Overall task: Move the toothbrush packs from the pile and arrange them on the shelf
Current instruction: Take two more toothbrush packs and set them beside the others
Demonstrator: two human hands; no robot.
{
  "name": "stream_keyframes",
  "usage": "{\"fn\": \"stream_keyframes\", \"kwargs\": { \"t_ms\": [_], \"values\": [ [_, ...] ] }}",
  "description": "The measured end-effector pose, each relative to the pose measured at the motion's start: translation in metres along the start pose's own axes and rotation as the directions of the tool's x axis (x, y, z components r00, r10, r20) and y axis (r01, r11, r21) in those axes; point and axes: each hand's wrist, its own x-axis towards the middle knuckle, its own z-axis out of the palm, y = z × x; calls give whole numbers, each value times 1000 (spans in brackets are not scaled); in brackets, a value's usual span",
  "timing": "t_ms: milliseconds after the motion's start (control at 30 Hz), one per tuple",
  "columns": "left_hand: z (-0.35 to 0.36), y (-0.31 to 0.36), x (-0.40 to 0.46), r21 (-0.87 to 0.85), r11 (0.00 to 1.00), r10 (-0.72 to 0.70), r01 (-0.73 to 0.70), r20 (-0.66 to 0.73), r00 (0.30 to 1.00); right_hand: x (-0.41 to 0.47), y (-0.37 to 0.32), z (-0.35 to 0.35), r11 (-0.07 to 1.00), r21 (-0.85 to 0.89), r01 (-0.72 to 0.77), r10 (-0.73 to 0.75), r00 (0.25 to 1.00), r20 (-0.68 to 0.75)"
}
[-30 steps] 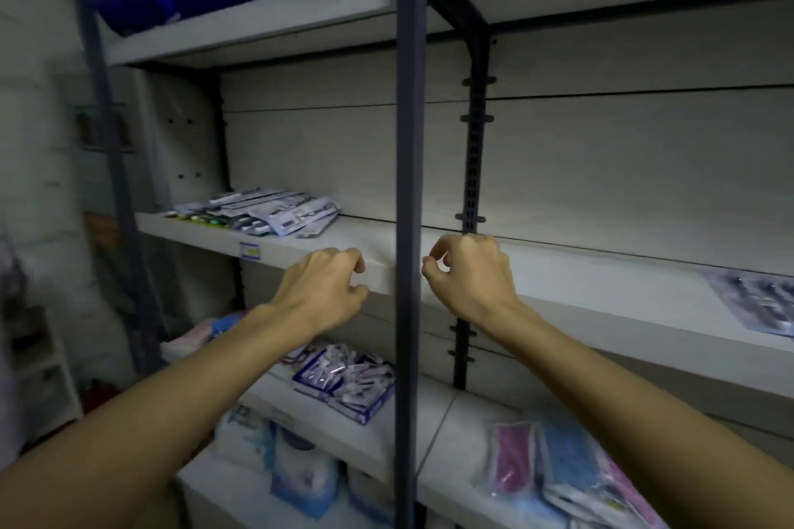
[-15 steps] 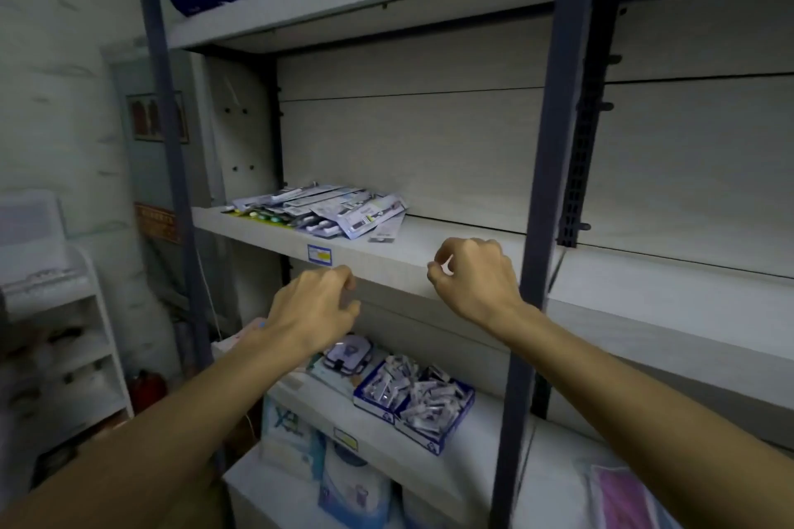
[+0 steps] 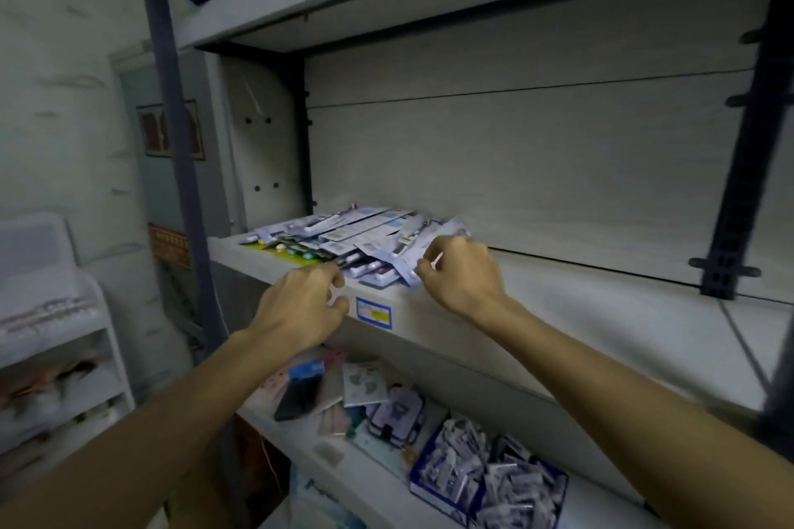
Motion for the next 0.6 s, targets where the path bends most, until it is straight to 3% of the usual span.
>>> {"fn": "stream_keyframes", "kwargs": {
  "t_ms": [367,600],
  "values": [
    [28,-89,86,-84,996,26,-27,-10,1000,74,-29,70,990,-110,-83,81,996,-29],
    [26,-119,153,-198,961,174,-192,-106,979,111,-46,87,966,-132,-222,212,973,-89]
  ]
}}
